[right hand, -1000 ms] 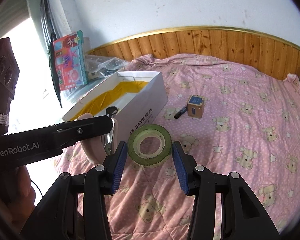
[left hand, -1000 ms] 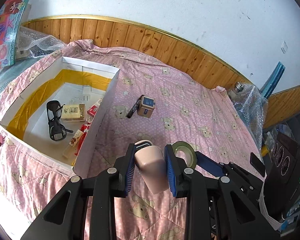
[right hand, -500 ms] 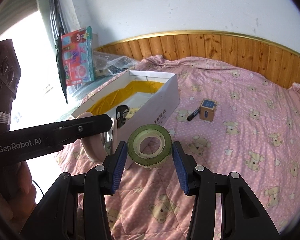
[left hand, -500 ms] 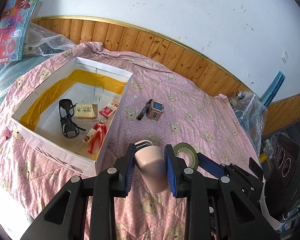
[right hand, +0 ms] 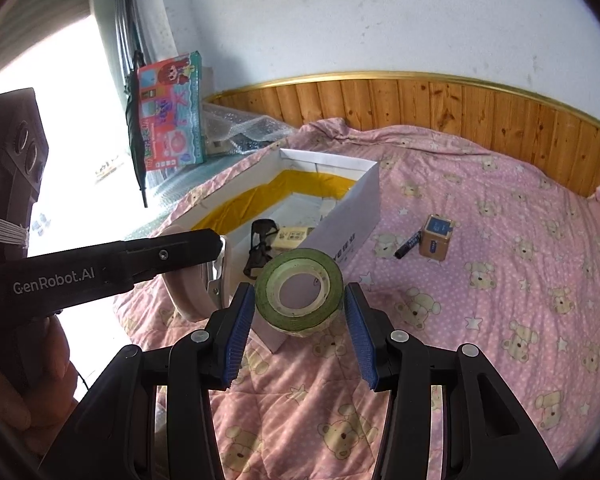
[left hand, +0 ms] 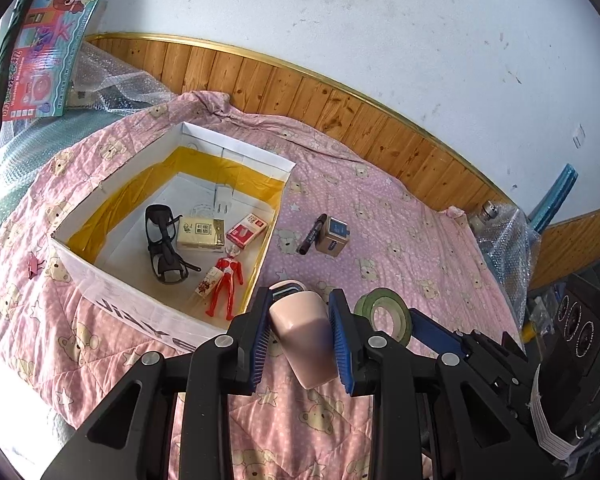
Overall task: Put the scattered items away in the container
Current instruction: 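Lift and carry the stapler and tape roll over the white box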
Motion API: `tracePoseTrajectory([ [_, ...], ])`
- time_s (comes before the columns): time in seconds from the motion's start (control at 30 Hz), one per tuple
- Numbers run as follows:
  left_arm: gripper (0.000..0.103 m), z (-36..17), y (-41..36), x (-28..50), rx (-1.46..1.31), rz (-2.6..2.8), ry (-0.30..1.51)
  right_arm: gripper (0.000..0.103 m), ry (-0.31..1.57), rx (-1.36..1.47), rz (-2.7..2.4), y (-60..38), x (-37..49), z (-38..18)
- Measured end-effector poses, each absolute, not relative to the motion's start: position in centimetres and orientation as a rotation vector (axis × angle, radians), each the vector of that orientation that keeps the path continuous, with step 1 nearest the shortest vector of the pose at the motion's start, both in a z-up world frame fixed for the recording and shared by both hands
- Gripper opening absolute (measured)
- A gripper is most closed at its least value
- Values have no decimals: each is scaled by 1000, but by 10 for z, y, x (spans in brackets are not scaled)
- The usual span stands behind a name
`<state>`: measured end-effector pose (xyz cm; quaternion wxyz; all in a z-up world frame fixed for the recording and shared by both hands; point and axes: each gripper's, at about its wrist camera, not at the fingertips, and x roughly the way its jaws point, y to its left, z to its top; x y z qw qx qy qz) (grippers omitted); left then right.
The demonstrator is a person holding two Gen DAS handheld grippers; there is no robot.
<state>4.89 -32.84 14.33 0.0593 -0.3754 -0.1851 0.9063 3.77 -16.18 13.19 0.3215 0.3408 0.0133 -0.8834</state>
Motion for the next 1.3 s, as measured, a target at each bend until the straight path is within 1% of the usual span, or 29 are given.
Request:
tracePoseTrajectory([
  [0.3,30,149,-351,49,-1123,2773,-608,48,59,883,-2299,-182,31,141],
  [0.67,30,142,-388,40,-1159,2797,-674,48,72,885,-2259,-212,19,144],
  [1.3,30,140,-424,20,-1160,2820,-761,48,116,871,-2230,-248,-2,156],
])
